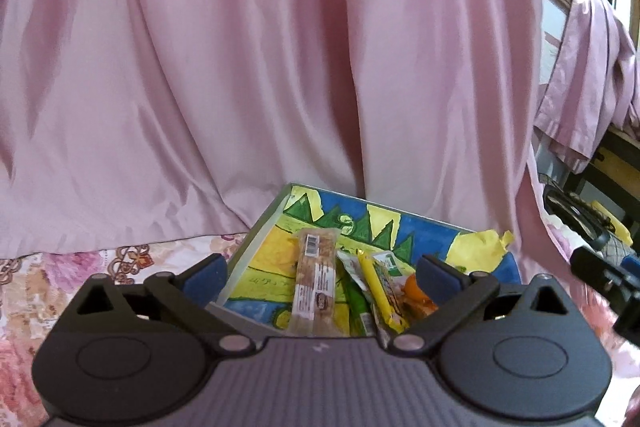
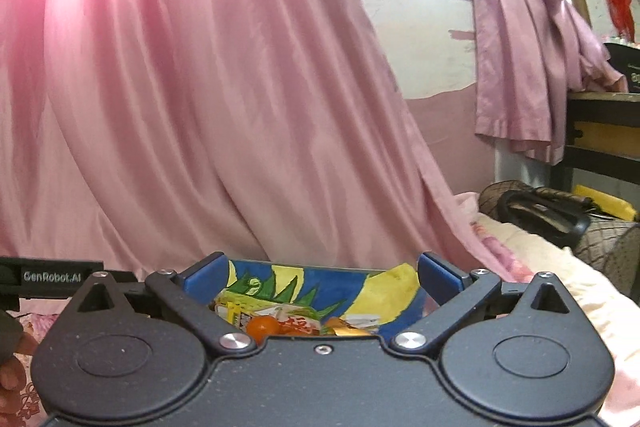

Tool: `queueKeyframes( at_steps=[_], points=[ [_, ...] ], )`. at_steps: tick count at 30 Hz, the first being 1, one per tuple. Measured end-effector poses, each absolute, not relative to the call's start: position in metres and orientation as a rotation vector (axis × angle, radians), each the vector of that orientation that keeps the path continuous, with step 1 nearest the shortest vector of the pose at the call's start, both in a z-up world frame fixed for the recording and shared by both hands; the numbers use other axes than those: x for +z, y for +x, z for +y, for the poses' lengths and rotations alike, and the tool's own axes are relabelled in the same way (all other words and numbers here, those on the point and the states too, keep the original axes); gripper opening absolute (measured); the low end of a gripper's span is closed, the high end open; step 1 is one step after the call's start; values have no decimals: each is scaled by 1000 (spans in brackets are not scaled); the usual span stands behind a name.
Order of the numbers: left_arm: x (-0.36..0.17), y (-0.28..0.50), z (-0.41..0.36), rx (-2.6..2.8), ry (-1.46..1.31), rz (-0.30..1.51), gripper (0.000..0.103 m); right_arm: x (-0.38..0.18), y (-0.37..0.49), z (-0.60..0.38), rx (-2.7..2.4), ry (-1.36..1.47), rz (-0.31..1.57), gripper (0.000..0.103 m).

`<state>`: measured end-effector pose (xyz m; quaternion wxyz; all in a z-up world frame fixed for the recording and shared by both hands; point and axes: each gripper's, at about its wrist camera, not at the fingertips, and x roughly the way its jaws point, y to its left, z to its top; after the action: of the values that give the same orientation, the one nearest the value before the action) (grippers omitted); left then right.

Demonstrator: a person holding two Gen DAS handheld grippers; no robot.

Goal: Organize snacks

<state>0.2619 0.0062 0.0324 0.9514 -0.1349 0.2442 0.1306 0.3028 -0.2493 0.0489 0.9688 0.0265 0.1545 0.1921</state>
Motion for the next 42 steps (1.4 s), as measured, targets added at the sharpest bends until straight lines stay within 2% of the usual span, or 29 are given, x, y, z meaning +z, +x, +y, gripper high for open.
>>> queueKeyframes(
  at_steps=[18,42],
  points=[
    [53,191,-14,225,-173,436,103,63,236,-268,332,66,332,102],
    [25,87,16,171,-130,470,103,42,108,-255,237,49,364,102]
  ],
)
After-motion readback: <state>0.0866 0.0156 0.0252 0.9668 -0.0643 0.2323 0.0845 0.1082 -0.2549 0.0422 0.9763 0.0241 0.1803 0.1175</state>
